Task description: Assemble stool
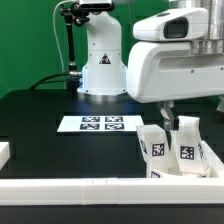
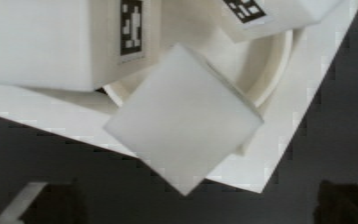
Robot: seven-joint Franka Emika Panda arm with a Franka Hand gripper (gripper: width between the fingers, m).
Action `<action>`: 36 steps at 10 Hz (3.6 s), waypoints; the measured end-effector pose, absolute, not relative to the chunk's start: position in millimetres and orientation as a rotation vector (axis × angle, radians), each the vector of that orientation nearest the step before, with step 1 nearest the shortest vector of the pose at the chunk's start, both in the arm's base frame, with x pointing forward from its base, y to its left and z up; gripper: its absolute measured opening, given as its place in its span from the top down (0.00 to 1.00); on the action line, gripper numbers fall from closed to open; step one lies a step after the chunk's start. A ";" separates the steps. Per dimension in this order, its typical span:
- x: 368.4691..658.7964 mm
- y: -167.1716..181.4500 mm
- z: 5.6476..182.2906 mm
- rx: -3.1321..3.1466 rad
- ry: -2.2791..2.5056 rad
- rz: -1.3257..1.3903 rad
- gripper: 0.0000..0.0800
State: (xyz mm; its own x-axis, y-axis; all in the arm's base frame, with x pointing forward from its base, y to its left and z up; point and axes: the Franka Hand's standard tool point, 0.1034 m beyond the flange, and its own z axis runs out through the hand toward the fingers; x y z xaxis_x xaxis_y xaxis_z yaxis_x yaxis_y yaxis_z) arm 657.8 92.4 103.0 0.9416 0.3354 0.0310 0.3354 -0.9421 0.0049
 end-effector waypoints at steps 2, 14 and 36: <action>658.2 88.7 103.0 -3.066 -0.729 -0.047 0.19; 651.2 90.9 85.4 -2.844 -1.418 0.020 0.19; 650.6 98.7 80.0 -3.034 0.898 -0.045 0.58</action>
Offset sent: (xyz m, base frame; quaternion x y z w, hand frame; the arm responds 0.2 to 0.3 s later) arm 0.0000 0.0000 0.0000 0.0000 0.0000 -0.1938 0.9810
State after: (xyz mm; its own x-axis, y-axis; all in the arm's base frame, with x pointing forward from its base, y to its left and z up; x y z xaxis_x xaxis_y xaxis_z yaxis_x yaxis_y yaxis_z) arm 650.6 98.7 80.0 0.8385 -0.5438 0.0340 -0.5445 -0.8387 0.0136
